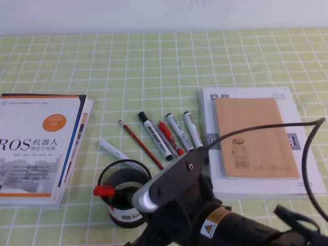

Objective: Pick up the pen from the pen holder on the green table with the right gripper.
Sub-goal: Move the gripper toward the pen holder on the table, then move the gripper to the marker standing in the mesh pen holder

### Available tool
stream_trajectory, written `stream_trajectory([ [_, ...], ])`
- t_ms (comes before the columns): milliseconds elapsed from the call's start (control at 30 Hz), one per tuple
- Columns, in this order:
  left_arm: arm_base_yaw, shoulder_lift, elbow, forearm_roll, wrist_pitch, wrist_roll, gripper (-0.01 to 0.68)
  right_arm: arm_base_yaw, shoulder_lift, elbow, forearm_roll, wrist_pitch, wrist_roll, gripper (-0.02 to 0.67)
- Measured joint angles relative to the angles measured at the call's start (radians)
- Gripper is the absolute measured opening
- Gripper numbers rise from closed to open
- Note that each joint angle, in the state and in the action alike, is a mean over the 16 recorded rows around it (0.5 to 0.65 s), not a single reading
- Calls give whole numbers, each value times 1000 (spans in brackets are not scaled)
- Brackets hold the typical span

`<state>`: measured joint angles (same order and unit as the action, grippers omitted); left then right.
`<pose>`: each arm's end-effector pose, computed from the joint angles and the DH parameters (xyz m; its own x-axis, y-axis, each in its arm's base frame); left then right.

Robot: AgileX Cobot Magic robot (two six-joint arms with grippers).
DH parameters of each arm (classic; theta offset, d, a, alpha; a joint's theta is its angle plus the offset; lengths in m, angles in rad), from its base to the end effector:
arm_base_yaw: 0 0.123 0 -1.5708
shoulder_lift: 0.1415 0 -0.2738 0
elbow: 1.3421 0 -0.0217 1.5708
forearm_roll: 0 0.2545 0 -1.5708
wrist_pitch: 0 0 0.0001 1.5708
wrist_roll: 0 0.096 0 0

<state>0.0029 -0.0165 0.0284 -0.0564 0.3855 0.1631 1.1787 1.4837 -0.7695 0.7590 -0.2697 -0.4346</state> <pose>0.0719 -0.0018 0.1686 -0.3009 0.1097 -0.9473 0.0509 0.9938 0.0989 0.1383 0.2886 0.2253 -0.4061 -0.2070 -0.8901 -0.7576 0.6210 0.2012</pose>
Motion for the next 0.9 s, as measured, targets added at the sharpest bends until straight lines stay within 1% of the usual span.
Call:
stream_trajectory([
  [133, 0, 0, 0, 0, 0, 0, -8, 78, 36, 0, 52, -170, -107, 2],
  [267, 0, 0, 0, 0, 0, 0, -8, 137, 63, 4, 92, -299, -201, 43],
  [433, 0, 0, 0, 0, 0, 0, -8, 188, 91, 18, 92, -398, -254, 146],
  [700, 0, 0, 0, 0, 0, 0, -8, 227, 149, 44, 18, -491, -262, 331],
  [800, 0, 0, 0, 0, 0, 0, -8, 235, 176, 50, -12, -539, -263, 375],
  [900, 0, 0, 0, 0, 0, 0, -8, 240, 200, 53, -41, -582, -263, 398],
])
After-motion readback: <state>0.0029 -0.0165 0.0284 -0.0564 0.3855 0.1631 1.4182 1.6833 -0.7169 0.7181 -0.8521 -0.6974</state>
